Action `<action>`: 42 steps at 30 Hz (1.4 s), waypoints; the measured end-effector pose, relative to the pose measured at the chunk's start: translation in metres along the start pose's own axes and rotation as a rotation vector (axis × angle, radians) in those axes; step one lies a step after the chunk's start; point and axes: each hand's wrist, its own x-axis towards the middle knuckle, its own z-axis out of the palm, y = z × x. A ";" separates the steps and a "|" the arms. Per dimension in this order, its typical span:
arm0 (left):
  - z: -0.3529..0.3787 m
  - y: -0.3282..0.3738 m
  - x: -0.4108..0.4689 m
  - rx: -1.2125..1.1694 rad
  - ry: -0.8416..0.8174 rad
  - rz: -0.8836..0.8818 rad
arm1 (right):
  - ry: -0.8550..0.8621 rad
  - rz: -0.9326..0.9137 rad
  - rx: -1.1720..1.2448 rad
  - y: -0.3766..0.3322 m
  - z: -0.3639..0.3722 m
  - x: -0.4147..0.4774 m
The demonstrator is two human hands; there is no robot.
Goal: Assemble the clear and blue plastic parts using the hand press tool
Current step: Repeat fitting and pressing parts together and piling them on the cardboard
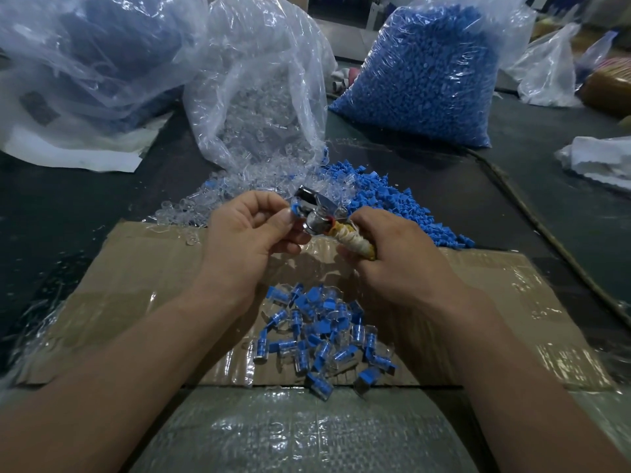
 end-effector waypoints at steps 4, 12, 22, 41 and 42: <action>-0.001 -0.001 0.000 0.043 0.015 0.020 | -0.003 0.007 -0.012 -0.002 0.000 0.001; -0.001 -0.001 -0.002 0.150 0.032 0.060 | -0.009 0.027 0.003 -0.004 0.000 0.001; 0.001 0.003 -0.005 0.199 0.046 0.085 | 0.042 0.016 0.004 -0.004 0.004 0.000; 0.003 0.014 -0.015 0.409 -0.323 0.055 | -0.084 0.102 -0.048 0.014 -0.004 0.003; 0.004 0.014 -0.015 0.438 -0.342 0.073 | -0.107 0.112 -0.046 0.013 -0.003 0.003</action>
